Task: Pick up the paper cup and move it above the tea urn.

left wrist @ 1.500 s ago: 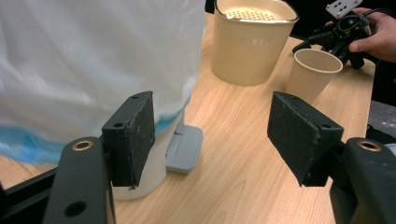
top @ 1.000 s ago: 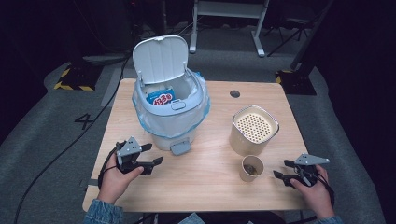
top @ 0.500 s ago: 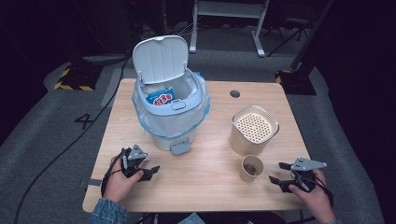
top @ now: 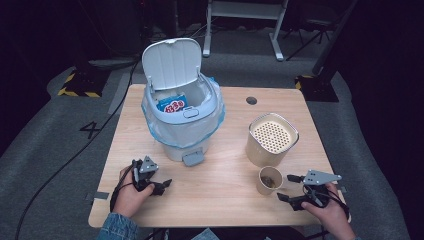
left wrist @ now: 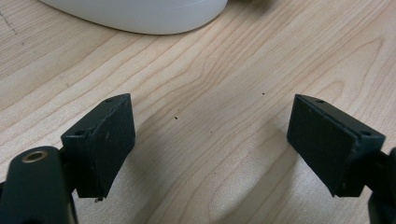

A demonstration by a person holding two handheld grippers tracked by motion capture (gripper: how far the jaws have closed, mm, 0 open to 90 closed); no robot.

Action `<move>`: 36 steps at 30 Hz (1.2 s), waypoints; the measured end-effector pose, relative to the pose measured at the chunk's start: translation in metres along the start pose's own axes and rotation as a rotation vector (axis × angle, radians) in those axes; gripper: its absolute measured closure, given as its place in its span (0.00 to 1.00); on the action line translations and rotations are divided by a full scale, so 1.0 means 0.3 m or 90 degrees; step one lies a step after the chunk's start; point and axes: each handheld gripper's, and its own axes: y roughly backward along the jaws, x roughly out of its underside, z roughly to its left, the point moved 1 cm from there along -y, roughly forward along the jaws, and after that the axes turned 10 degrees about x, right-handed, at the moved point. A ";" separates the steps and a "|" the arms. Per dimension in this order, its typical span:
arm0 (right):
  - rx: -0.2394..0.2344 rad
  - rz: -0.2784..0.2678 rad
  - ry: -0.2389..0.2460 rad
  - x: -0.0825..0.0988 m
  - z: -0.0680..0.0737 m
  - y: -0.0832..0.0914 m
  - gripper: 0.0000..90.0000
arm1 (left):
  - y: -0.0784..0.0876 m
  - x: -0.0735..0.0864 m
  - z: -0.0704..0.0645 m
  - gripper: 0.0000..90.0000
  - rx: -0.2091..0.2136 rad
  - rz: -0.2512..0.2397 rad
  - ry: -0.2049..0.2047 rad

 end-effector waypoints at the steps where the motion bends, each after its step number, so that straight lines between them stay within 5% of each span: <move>1: -0.003 -0.003 -0.002 -0.004 0.007 -0.006 0.19 | 0.000 0.000 0.001 0.17 -0.001 0.001 -0.002; 10: -0.044 -0.038 -0.013 -0.044 0.068 -0.071 0.18 | 0.000 0.000 0.001 0.17 -0.002 0.001 -0.005; 21: -0.016 -0.065 -0.019 -0.047 0.081 -0.139 0.28 | 0.000 0.001 -0.003 0.18 -0.004 0.000 -0.003; 36: -0.057 -0.110 -0.004 -0.061 0.055 -0.120 0.32 | 0.000 0.001 -0.002 0.18 -0.003 0.000 -0.003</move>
